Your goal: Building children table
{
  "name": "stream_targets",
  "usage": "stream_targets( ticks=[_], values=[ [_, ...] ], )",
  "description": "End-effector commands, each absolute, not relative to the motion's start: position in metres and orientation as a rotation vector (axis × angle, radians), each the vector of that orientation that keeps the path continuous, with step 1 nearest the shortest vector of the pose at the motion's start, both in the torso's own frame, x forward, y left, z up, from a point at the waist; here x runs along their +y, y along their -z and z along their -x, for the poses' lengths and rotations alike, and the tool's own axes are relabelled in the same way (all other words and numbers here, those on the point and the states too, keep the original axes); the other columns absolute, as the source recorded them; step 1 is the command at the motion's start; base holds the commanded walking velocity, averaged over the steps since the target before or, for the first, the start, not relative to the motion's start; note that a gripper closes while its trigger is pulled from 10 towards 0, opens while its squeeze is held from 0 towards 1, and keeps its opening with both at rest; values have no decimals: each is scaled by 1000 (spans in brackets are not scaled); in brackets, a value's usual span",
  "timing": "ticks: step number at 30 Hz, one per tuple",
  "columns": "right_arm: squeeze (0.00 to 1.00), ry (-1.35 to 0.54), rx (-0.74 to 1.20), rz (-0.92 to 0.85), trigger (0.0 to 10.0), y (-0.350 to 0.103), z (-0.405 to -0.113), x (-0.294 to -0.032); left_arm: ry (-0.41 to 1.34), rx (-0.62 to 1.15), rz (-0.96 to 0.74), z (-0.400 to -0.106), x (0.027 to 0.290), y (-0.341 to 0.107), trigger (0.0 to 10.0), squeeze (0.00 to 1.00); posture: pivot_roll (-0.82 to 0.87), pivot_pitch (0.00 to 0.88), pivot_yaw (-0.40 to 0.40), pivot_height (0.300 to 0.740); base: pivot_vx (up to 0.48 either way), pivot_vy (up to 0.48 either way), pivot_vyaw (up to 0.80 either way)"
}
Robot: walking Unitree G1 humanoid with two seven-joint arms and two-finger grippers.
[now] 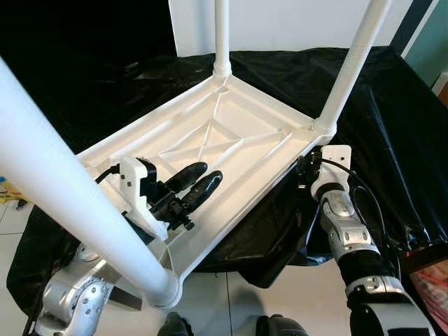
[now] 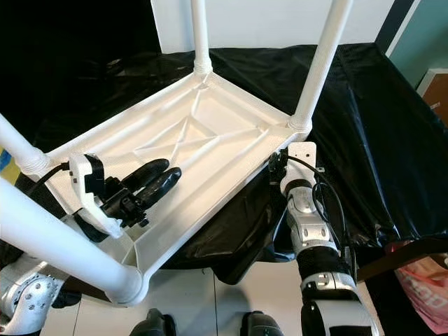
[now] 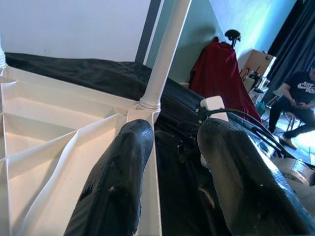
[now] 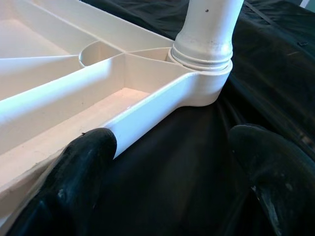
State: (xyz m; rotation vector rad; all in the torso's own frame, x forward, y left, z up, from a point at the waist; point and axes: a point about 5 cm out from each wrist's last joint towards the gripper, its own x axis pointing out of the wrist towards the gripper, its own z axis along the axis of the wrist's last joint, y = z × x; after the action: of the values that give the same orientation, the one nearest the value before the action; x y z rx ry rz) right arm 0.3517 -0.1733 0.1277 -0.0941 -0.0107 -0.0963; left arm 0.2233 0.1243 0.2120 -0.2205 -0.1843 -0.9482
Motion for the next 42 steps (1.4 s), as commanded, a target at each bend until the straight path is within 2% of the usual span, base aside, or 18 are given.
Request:
stream_targets(
  ticks=[1,7,15,17,18,20,21,22,23,30,34,36,37,42],
  values=[
    [0,36,-4,85,10000,-127,-358,-164,987,-180,239,-219,109,-212,10000,0,61,161,19,740,0,0,0],
    [0,60,-5,102,10000,-131,-369,-168,993,-184,267,-218,92,-213,10000,0,66,168,24,740,0,0,0],
    [0,72,-19,102,10000,-132,-369,-173,981,-174,251,-218,94,-211,10000,0,73,172,20,740,0,0,0],
    [0,93,-57,100,10000,-134,-366,-180,937,-158,177,-223,111,-209,10000,0,77,174,16,740,0,0,0],
    [0,93,-57,100,10000,-134,-366,-180,937,-158,177,-223,111,-209,10000,0,77,174,16,740,0,0,0],
    [0,103,-105,94,10000,-137,-360,-186,893,-136,86,-229,134,-207,10000,0,79,175,15,740,0,0,0],
    [0,103,-105,94,10000,-137,-360,-186,893,-136,86,-229,134,-207,10000,0,79,175,15,740,0,0,0],
    [0,101,-141,93,10000,-138,-353,-191,851,-108,16,-236,152,-206,10000,0,79,175,14,740,0,0,0],
    [0,100,-153,95,10000,-138,-350,-193,836,-100,-5,-238,157,-206,10000,0,79,175,14,740,0,0,0],
    [0,109,-183,84,10000,-138,-336,-205,792,-95,-26,-245,175,-208,10000,0,69,175,9,740,0,0,0],
    [0,83,-215,98,10000,-143,-319,-212,803,-2,-121,-253,198,-198,10000,0,46,170,10,740,0,0,0],
    [0,80,-217,98,10000,-144,-317,-212,805,9,-133,-254,200,-197,10000,0,46,170,10,740,0,0,0],
    [0,65,-222,98,10000,-145,-314,-214,822,17,-143,-255,200,-196,10000,1000,43,171,11,740,0,0,0],
    [0,7,-242,86,10000,-151,-303,-218,901,43,-196,-257,197,-195,10000,1000,36,179,9,740,0,0,0]
  ],
)
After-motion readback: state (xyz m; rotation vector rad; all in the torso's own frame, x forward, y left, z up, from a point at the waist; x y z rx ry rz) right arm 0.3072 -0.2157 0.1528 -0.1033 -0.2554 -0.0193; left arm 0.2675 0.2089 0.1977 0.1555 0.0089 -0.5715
